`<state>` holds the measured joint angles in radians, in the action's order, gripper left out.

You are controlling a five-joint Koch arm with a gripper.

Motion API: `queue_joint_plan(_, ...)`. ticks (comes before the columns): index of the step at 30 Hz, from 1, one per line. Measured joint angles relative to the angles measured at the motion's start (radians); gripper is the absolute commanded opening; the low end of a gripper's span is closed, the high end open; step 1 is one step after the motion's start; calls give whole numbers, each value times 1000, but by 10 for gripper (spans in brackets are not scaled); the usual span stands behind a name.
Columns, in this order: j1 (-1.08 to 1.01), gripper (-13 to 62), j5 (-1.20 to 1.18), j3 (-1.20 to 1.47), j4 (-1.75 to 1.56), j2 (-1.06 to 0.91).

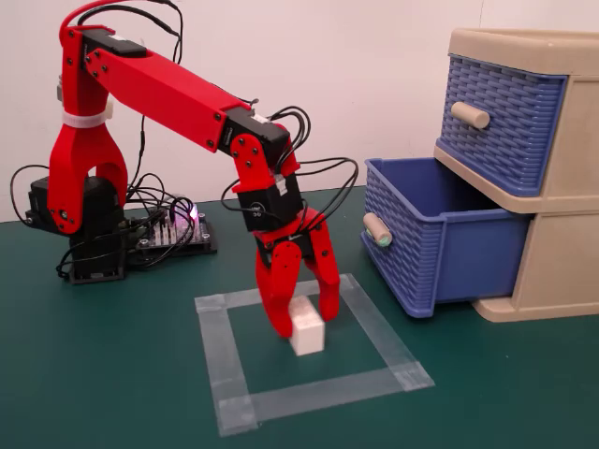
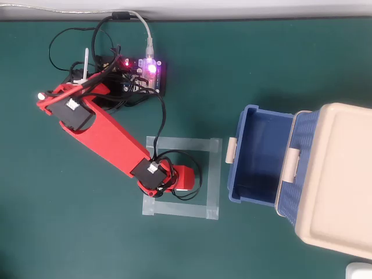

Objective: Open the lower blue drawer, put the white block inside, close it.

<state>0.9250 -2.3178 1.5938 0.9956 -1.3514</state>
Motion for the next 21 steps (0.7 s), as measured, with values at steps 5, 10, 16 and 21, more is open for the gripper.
queue_joint_plan(5, -31, -80, -2, 2, 61, -83)
queue_joint_plan(10, -35, -80, -78, -41, 158, -417)
queue_joint_plan(16, 221, -80, -637, -342, 156, -373)
queue_joint_plan(21, 396, -79, -813, -661, 152, -43)
